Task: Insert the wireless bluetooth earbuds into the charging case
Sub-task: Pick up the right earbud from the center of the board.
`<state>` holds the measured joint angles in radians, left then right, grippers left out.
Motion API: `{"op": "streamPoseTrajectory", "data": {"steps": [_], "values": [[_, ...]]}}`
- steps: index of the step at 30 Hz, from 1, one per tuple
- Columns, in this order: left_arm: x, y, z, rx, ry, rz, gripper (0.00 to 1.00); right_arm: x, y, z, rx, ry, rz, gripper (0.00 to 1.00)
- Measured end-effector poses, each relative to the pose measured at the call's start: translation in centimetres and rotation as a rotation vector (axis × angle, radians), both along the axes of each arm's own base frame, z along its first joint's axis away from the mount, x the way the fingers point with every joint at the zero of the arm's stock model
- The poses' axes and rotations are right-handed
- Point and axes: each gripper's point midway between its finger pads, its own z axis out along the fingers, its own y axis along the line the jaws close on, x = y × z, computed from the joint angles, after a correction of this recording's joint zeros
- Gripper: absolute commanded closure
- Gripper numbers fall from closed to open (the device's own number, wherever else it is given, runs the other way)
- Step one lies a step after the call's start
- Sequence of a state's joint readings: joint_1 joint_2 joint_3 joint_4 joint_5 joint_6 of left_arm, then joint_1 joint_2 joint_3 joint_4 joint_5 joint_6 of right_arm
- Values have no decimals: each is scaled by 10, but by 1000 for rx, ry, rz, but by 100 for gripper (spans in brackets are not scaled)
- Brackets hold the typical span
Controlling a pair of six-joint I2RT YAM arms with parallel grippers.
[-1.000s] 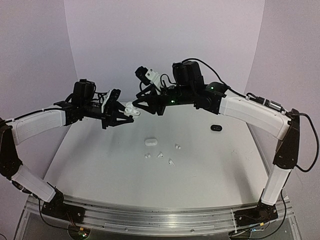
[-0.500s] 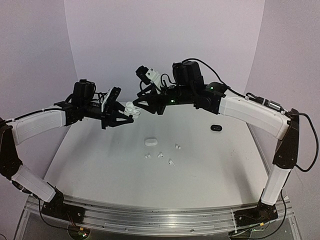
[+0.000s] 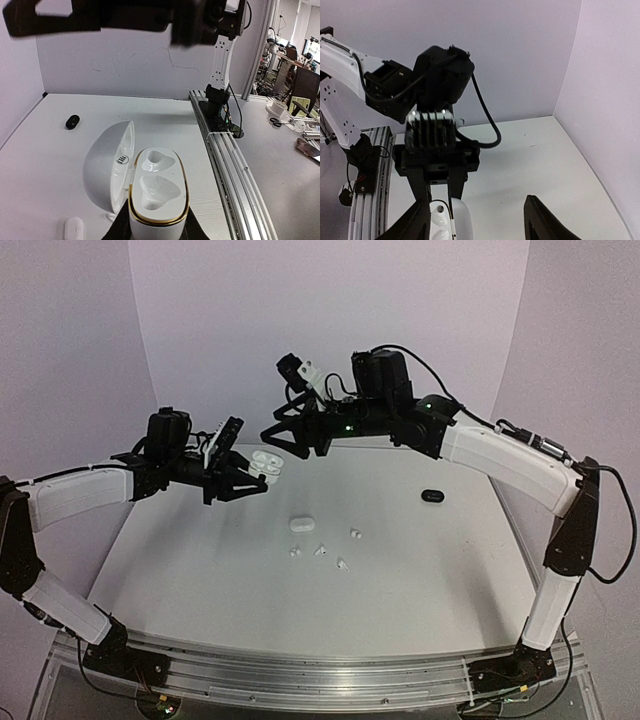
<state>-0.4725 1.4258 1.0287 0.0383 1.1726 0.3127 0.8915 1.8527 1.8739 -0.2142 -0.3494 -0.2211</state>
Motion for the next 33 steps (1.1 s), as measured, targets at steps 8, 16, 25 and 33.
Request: {"op": "streamPoseTrajectory", "data": {"steps": [8,16,25,33], "values": [[3,10,-26,4,40,160,100,2,-2,45,142,83,12,30],[9,27,-26,-51,-37,390,100,75,-64,0,207,426,-412,39],[0,44,-23,-127,-108,588,100,97,-125,-129,-84,737,-924,45],[-16,73,-20,-200,-101,689,100,66,-117,-249,-555,784,-918,42]]}}
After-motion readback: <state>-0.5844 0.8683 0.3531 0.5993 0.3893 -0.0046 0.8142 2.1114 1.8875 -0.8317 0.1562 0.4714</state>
